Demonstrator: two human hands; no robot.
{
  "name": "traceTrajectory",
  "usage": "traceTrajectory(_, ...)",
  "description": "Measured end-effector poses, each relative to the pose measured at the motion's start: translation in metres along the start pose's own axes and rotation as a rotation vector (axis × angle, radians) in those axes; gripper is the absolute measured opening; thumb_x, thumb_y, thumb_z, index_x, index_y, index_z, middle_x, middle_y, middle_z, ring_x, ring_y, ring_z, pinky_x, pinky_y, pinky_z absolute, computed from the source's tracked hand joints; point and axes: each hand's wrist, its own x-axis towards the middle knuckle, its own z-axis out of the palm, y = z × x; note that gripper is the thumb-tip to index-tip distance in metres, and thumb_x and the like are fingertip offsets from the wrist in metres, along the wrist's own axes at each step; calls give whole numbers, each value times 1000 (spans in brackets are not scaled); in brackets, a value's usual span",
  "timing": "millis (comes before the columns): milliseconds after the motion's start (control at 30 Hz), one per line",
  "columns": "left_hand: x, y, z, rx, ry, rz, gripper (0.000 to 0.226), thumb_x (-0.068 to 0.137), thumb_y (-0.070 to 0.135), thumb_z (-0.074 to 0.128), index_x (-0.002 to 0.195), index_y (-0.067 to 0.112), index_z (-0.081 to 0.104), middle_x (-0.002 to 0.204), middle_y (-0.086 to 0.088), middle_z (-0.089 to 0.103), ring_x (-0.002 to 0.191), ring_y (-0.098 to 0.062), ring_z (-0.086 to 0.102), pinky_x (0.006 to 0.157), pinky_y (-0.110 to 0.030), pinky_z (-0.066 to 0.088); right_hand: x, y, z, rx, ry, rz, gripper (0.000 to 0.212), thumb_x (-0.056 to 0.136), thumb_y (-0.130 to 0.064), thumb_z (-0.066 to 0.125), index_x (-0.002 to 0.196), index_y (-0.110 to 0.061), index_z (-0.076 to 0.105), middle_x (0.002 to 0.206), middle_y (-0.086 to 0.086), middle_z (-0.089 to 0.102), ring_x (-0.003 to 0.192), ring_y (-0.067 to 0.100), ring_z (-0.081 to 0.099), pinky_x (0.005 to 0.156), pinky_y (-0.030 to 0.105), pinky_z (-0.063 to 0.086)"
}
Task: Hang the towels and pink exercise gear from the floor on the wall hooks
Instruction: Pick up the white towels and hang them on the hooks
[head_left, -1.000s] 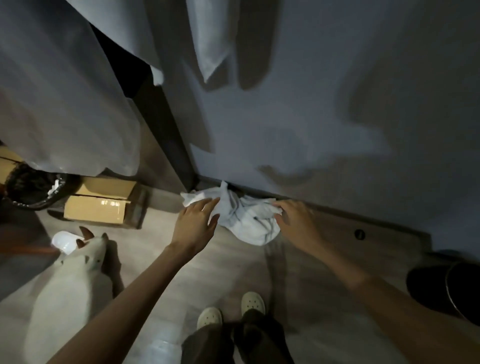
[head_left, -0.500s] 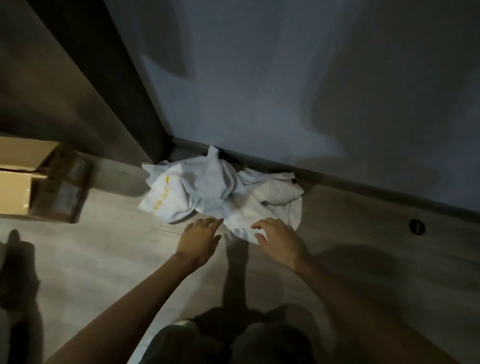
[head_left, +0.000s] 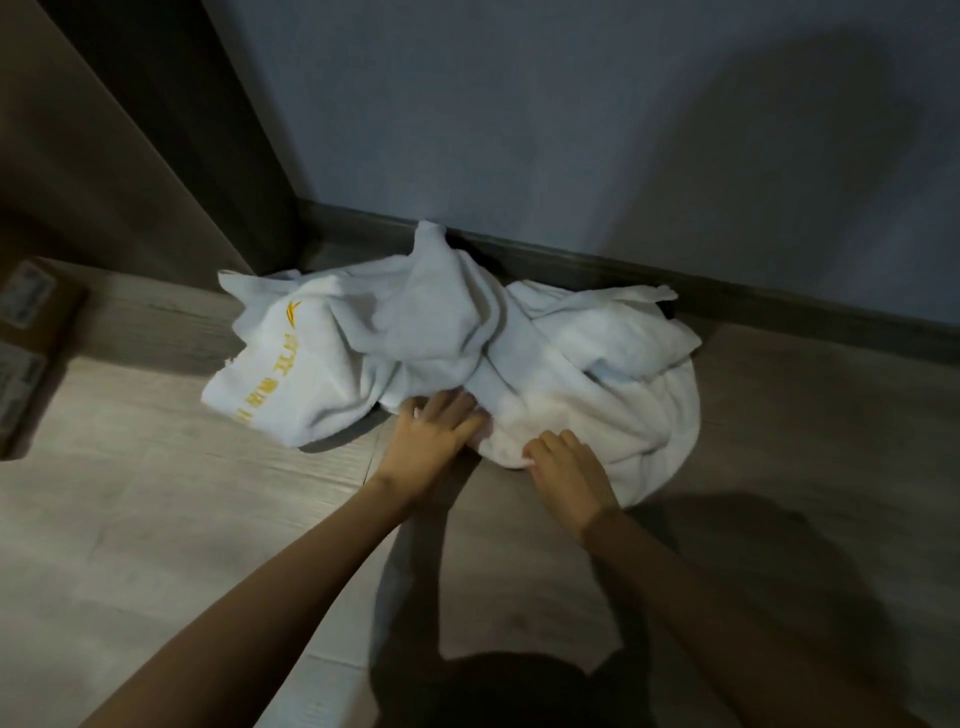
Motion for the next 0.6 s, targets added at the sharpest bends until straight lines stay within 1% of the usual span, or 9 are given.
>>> traceTrajectory(33, 3, 2, -7, -18, 14, -24, 28, 79, 29, 47, 97, 25, 68, 105, 0, 69, 94, -23, 66, 72, -36, 51, 0, 3, 0, 58, 50, 25, 20, 69, -14, 78, 79, -18, 61, 78, 3, 63, 71, 21, 61, 61, 30, 52)
traceTrajectory(100, 4, 5, -30, -63, -22, -98, 18, 77, 24, 55, 92, 25, 66, 99, 2, 69, 91, -22, 66, 74, -36, 49, -10, 0, -26, 213, 114, 61, 8, 88, -19, 60, 92, -12, 60, 90, 8, 64, 84, 23, 62, 75, 35, 52)
traceTrajectory(133, 5, 6, -43, -96, -51, -145, 17, 78, 20, 60, 94, 23, 63, 100, 0, 68, 92, -24, 65, 77, -37, 48, -16, -5, -48, 329, 133, 137, 21, 95, -25, 47, 103, -11, 60, 99, 8, 64, 93, 22, 60, 82, 34, 48)
traceTrajectory(200, 9, 11, -79, -269, -80, -233, 13, 89, 19, 55, 102, 19, 56, 104, -4, 65, 94, -29, 60, 81, -38, 45, -32, -13, -100, 433, 211, 197, 34, 99, -31, 36, 118, -11, 55, 107, 7, 64, 98, 20, 58, 82, 30, 44)
traceTrajectory(267, 17, 15, -131, -502, -31, -289, 15, 97, 24, 43, 106, 16, 52, 104, -9, 61, 91, -31, 58, 78, -39, 45, -47, -26, -165, 508, 272, 121, 23, 99, -20, 36, 114, -8, 48, 99, 10, 61, 88, 21, 59, 73, 32, 47)
traceTrajectory(333, 30, 19, -194, -638, 39, -306, 21, 98, 31, 39, 107, 17, 52, 102, -8, 61, 89, -29, 59, 74, -40, 48, -63, -36, -233, 623, 352, 86, 9, 98, -16, 37, 101, -15, 45, 93, 4, 57, 79, 14, 57, 66, 23, 44)
traceTrajectory(433, 49, 19, -297, -728, 143, -292, 22, 98, 33, 34, 103, 19, 51, 98, -4, 62, 89, -23, 59, 74, -40, 48, -88, -55, -339, 686, 399, 115, 9, 98, -20, 34, 93, -20, 41, 80, -7, 53, 70, 1, 51, 57, 6, 38)
traceTrajectory(500, 58, 11, -373, -779, 206, -298, 19, 98, 31, 36, 102, 22, 52, 98, 1, 63, 89, -19, 59, 76, -38, 48, -108, -70, -407, 723, 399, 139, 10, 99, -18, 34, 92, -18, 42, 78, -4, 53, 69, 9, 50, 54, 11, 36)
traceTrajectory(600, 67, -1, -487, -803, 236, -301, 17, 98, 33, 37, 102, 27, 52, 99, 7, 63, 90, -15, 59, 80, -37, 48, -140, -97, -510, 619, 428, 49, 10, 99, -15, 34, 100, -13, 44, 89, 4, 55, 78, 20, 52, 64, 24, 34)
